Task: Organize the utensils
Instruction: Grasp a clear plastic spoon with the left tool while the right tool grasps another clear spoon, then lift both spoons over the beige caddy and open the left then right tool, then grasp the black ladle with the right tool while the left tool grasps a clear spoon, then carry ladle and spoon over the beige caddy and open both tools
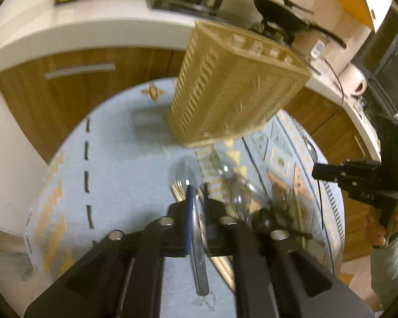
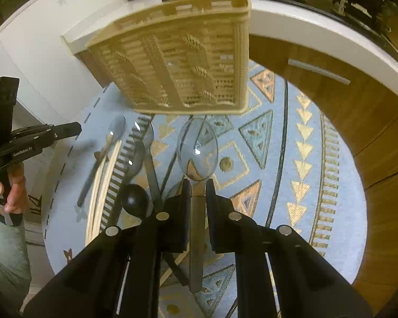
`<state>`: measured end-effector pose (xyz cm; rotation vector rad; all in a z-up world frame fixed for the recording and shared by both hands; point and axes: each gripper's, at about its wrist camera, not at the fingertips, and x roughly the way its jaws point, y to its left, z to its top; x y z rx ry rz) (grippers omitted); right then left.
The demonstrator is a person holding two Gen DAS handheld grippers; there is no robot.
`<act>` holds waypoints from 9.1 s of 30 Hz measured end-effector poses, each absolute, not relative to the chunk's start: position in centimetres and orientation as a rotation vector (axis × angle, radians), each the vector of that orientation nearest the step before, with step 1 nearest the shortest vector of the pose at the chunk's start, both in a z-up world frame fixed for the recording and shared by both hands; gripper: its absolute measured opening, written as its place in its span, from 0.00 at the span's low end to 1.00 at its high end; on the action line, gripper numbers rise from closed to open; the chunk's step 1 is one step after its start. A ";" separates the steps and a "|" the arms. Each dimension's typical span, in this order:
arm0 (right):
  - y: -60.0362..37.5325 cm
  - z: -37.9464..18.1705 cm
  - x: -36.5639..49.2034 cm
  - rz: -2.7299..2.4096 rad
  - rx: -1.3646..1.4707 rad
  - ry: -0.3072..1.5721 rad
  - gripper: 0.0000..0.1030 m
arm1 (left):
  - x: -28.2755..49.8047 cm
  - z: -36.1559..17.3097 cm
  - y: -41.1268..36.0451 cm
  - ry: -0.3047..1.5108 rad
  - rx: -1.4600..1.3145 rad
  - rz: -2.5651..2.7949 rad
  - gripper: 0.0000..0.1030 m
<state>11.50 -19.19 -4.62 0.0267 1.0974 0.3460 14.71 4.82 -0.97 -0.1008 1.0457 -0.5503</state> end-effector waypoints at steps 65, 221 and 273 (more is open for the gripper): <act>-20.0 5.6 21.9 0.167 0.110 0.288 0.10 | 20.7 8.6 0.6 0.237 -0.220 -0.314 0.09; -19.7 11.9 15.4 0.261 -0.043 0.326 0.05 | 14.7 16.0 -3.2 0.209 -0.269 -0.397 0.09; -22.1 7.0 13.0 0.228 0.116 0.428 0.51 | 11.8 13.2 -2.2 0.312 -0.260 -0.466 0.42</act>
